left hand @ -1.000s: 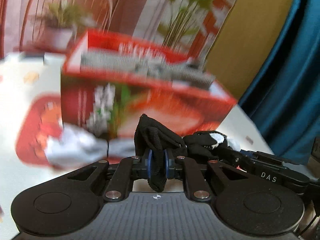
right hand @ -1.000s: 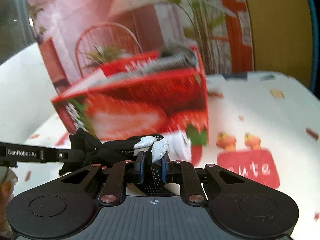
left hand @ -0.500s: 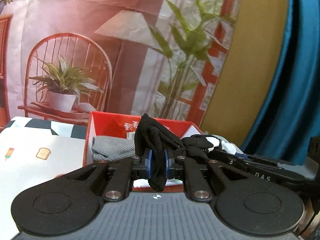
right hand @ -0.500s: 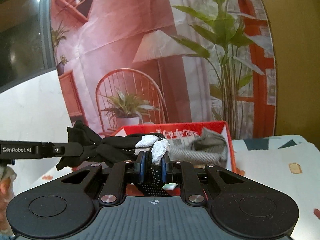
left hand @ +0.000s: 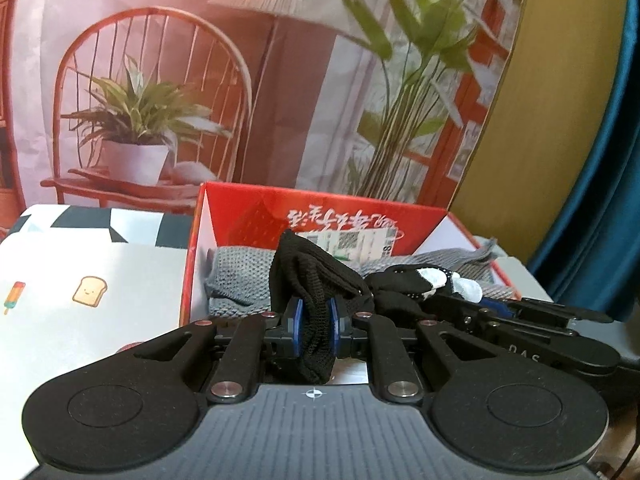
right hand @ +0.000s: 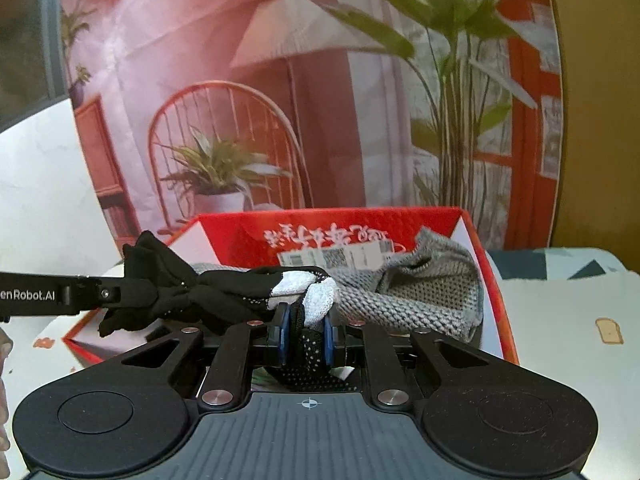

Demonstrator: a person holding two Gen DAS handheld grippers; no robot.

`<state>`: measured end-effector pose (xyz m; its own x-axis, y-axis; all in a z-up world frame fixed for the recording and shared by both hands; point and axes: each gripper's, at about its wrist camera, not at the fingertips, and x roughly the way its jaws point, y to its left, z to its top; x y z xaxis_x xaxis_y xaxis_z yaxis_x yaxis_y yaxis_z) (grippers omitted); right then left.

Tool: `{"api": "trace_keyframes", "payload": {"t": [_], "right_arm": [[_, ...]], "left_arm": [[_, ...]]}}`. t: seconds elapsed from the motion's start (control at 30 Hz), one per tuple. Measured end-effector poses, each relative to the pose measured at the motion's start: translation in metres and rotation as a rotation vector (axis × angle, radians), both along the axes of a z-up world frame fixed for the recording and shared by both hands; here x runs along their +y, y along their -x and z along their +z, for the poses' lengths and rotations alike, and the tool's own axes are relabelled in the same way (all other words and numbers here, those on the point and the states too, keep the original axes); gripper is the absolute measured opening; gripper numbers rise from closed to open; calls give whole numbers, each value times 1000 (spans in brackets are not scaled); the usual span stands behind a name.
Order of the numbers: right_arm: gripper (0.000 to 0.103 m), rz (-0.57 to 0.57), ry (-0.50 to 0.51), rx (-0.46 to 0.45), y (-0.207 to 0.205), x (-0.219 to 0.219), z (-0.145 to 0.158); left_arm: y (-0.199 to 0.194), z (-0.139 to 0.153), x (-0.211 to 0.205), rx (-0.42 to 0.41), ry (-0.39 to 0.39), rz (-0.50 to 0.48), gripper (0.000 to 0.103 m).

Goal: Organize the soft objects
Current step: 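Carry the black gloves into the red box and open both grippers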

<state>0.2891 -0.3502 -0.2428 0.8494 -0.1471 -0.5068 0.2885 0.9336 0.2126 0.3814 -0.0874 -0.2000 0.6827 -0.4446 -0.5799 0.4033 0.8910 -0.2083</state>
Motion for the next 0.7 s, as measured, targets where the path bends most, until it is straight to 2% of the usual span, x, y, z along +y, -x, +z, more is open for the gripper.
{"api": "trace_keyframes", "payload": {"t": [0.03, 0.13, 0.23, 0.33, 0.4, 0.47, 0.53, 0.7], "right_arm": [[16, -3, 0, 5, -1, 0, -1], [24, -18, 18, 21, -1, 1, -4], [27, -24, 47, 13, 4, 3, -3], [36, -23, 74, -24, 16, 5, 1], [47, -19, 75, -60, 27, 4, 5], [55, -27, 75, -96, 41, 3, 9], [56, -36, 80, -118, 56, 2, 11], [58, -52, 51, -147, 93, -1, 10]], "left_arm": [[-1, -1, 0, -3, -9, 5, 19], [-1, -2, -1, -27, -42, 13, 40], [4, 2, 2, -52, -39, -1, 48], [14, 9, 9, -87, -24, 6, 59], [22, 13, 14, -109, -20, 10, 67], [33, 15, 21, -132, -24, 24, 80], [44, 16, 30, -149, -25, 37, 85], [65, 9, 53, -146, -33, 90, 86]]}}
